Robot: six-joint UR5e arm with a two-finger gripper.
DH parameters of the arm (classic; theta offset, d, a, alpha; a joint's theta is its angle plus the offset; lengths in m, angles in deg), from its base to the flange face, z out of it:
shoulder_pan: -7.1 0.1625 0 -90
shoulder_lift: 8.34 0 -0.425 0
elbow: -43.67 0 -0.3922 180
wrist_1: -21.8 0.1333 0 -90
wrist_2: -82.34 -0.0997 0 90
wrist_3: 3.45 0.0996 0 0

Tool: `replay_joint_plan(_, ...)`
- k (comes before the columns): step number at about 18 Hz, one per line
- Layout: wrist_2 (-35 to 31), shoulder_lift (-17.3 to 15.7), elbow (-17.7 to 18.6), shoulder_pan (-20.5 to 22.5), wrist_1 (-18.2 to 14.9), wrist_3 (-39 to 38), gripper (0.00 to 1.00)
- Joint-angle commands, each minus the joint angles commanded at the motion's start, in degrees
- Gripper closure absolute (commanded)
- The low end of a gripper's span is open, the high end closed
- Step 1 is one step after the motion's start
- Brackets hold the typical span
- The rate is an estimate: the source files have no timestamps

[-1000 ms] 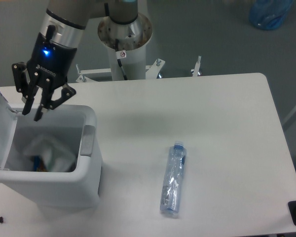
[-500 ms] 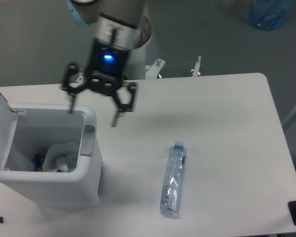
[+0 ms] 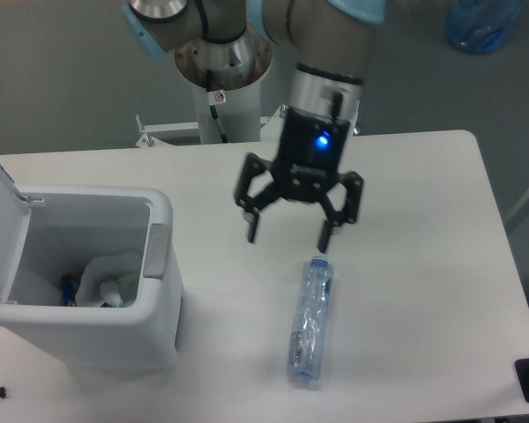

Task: Place the trash in the trash can
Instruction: 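Move the open gripper over the clear plastic water bottle, then lower the gripper around the bottle and close on it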

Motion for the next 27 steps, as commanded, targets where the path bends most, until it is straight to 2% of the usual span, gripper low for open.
replay_joint_plan(4,-4.8,4.3,0.3,-0.2,-0.1,2.1,0.00)
replay_joint_plan(12,-6.0,9.3,-1.8,-1.0,0.3,2.4,0.00)
replay_joint_plan(15,-6.2,12.3,-2.3,-1.8,5.1,2.4,0.00)
replay_joint_plan(17,-6.3,14.1,-3.3,-2.5,5.9,2.2,0.00)
replay_joint_plan(23,-12.1,16.1,-3.3,-4.2,5.9,4.5,0.00)
replay_joint_plan(27,-15.1,18.3,-2.7,-7.5,6.1,5.6,0.00)
